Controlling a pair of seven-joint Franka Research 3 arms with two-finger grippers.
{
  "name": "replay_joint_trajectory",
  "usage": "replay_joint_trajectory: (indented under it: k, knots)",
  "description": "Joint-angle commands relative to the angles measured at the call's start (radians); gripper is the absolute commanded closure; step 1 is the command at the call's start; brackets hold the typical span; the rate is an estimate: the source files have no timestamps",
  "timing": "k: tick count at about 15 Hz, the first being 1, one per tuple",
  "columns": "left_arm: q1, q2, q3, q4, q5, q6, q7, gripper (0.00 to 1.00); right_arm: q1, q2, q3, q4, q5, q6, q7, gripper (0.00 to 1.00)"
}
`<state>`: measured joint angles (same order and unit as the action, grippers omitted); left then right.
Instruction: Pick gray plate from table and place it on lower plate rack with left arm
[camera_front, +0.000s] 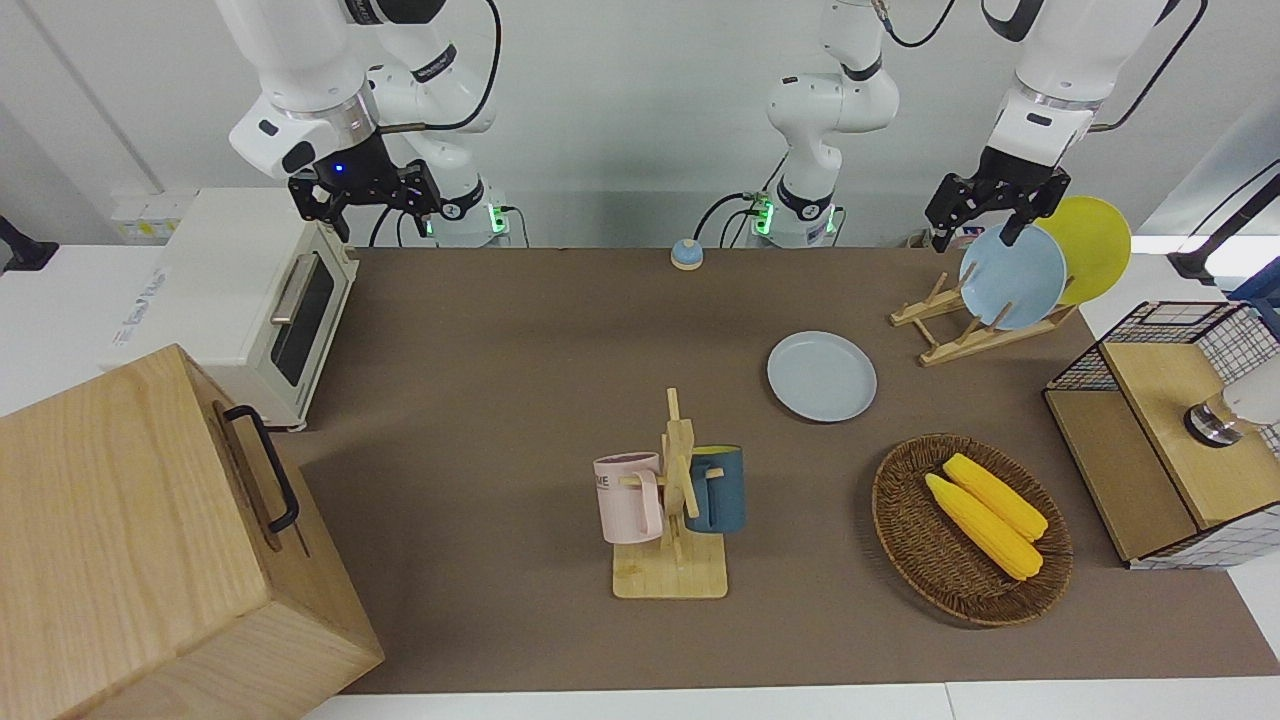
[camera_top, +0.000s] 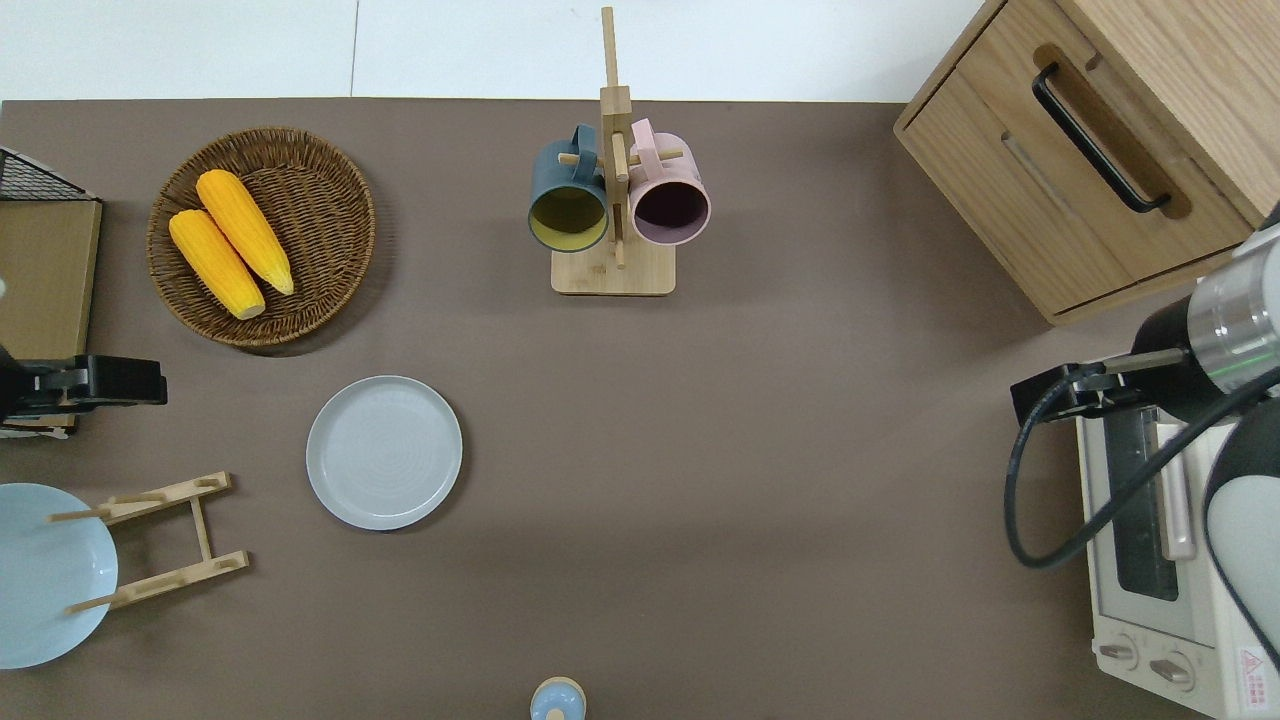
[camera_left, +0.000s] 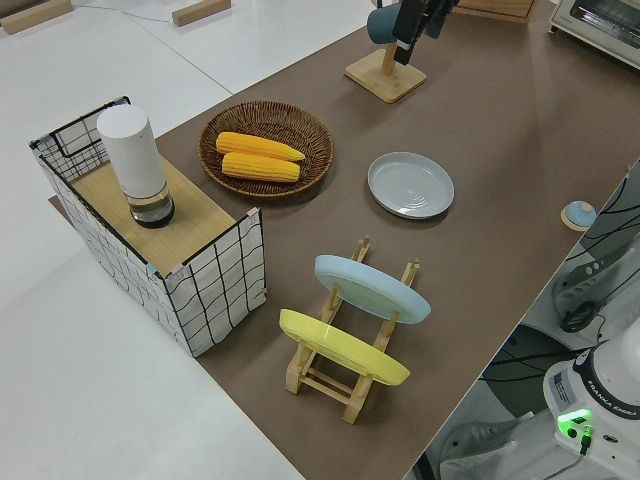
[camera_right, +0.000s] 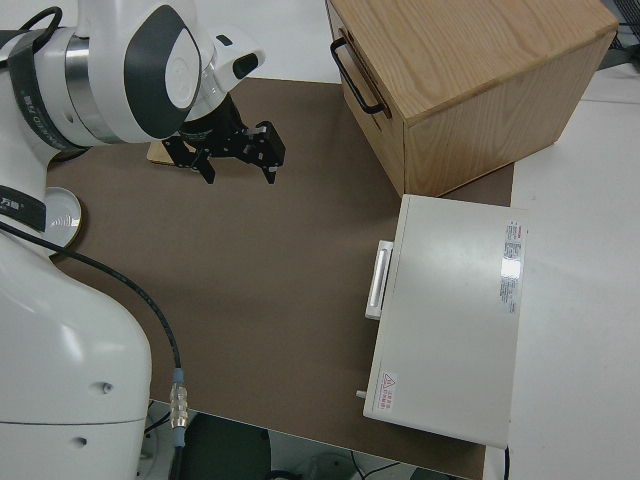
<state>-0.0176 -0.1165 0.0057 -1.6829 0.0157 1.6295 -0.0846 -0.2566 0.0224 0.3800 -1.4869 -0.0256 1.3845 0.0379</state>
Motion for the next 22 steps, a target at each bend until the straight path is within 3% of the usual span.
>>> replay_joint_trajectory:
  k: [1,22]
  knots:
    - [0.002,0.011,0.006,0.025,0.012,-0.028,-0.009,0.00,-0.026,-0.002,0.023,0.010,-0.007,-0.015,0.013,0.017]
    - [0.001,0.049,-0.007,0.012,0.007,-0.025,-0.026,0.00,-0.026,-0.002,0.023,0.010,-0.007,-0.015,0.013,0.017]
